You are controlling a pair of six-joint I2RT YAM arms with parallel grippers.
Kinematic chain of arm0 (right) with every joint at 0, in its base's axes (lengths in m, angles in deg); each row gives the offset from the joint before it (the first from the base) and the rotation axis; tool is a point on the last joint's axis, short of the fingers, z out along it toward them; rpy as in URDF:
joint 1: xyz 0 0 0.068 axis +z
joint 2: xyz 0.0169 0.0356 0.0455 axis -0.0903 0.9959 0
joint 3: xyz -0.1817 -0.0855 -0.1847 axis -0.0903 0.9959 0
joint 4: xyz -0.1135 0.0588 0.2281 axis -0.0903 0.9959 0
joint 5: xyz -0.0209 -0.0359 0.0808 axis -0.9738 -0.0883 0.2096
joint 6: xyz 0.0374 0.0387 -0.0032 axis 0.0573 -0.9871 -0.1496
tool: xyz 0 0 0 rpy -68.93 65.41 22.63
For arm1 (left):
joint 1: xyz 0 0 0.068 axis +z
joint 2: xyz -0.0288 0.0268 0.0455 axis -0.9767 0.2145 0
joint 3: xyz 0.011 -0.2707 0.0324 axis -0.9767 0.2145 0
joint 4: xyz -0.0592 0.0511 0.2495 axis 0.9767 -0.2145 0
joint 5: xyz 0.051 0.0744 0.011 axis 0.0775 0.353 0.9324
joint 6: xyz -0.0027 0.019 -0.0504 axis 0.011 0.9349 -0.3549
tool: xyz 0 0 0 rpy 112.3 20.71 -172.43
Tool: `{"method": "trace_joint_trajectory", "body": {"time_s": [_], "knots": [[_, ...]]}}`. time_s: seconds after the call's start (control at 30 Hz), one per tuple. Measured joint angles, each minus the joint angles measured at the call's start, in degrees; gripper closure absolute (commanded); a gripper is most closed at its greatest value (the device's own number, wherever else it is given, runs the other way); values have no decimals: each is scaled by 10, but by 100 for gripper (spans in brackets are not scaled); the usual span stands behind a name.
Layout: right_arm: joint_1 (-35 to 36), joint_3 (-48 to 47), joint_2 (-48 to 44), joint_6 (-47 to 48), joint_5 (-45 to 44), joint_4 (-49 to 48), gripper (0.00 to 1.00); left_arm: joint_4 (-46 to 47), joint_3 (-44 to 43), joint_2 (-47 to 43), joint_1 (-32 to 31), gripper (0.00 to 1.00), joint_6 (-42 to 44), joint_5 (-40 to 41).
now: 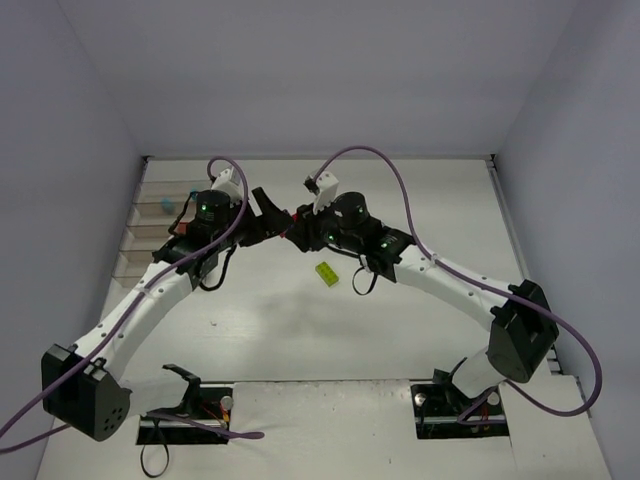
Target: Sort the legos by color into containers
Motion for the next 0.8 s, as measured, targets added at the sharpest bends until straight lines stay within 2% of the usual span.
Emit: {"method": "trace_joint_trajectory", "body": {"time_s": [0.2,0.33,0.6,0.8], "knots": [[-12,0,0,-5,0,4,100,-22,-13,-37,3,28,95,33],[-37,0,0,-19,22,15,100,-20,-13,-73,7,27,218,24],[-82,-33,-1,-35,87,49,100,27,74,-146,8,27,439,-76],[-81,-56,-3,-47,145,61,100,51,90,-120,4,27,522,-134]]}}
